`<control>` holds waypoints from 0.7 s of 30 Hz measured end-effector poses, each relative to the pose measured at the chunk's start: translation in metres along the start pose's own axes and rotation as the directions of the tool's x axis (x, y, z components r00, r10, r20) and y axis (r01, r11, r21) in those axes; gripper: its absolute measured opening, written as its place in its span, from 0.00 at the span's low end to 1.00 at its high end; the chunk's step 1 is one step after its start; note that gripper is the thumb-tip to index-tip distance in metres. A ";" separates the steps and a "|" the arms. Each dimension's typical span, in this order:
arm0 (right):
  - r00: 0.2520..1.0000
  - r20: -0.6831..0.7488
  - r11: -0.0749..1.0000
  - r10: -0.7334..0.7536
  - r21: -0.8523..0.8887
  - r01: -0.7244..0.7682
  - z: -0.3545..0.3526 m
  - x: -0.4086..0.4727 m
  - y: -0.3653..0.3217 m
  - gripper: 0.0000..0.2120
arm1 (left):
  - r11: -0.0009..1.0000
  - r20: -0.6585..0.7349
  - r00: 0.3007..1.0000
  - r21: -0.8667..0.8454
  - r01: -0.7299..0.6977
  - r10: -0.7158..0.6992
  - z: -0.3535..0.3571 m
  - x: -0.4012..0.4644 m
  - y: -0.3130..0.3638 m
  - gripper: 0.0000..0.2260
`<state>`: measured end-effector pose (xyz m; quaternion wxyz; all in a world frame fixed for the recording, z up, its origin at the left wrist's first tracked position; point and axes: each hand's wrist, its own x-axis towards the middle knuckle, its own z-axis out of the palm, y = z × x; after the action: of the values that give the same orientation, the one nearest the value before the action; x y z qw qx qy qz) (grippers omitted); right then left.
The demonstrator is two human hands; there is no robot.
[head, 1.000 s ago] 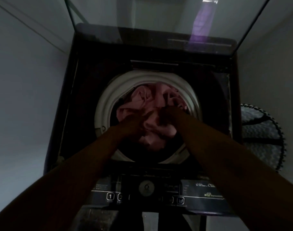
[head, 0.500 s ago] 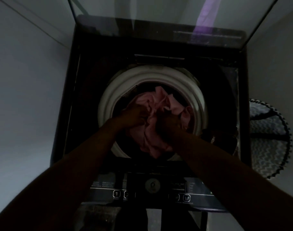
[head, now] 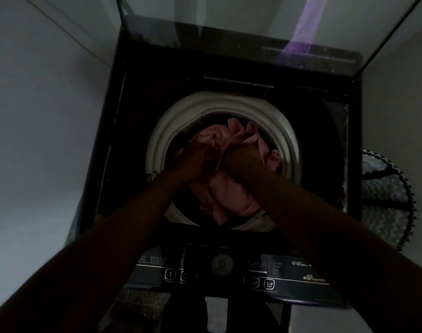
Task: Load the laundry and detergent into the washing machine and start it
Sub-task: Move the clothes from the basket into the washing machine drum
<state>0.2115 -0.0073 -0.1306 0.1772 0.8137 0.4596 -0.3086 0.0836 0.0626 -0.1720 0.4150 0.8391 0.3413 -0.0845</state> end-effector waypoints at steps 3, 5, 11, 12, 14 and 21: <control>0.996 -0.047 0.982 0.076 -0.170 -0.083 -0.019 0.013 -0.010 0.21 | 0.998 0.114 0.993 -0.033 0.049 -0.045 0.005 0.005 0.000 0.23; 0.997 -0.060 0.978 0.038 -0.205 -0.050 0.001 0.013 0.000 0.30 | 0.995 0.208 0.974 -0.035 0.096 -0.087 0.006 0.002 0.002 0.25; 0.998 -0.059 0.989 -0.022 0.146 0.031 0.034 0.003 0.046 0.29 | 0.988 0.205 0.976 -0.118 0.095 -0.069 0.011 -0.002 -0.005 0.27; 1.000 -0.003 0.996 0.022 0.092 -0.021 0.023 -0.001 0.047 0.37 | 0.990 0.175 0.982 -0.111 0.089 -0.068 0.008 -0.004 0.000 0.23; 1.000 -0.023 0.983 -0.011 0.183 0.015 0.015 0.002 0.048 0.35 | 0.991 0.092 0.994 -0.120 0.064 -0.053 0.003 -0.008 0.019 0.17; 0.963 -0.270 0.866 0.004 0.482 0.132 -0.006 -0.032 0.071 0.20 | 0.987 -0.008 0.999 -0.154 -0.043 0.042 -0.006 -0.005 0.090 0.16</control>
<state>0.2613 -0.0612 -0.1046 -0.1104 0.8495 0.4112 -0.3116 0.1365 0.0269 -0.1087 0.4796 0.8118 0.3299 -0.0468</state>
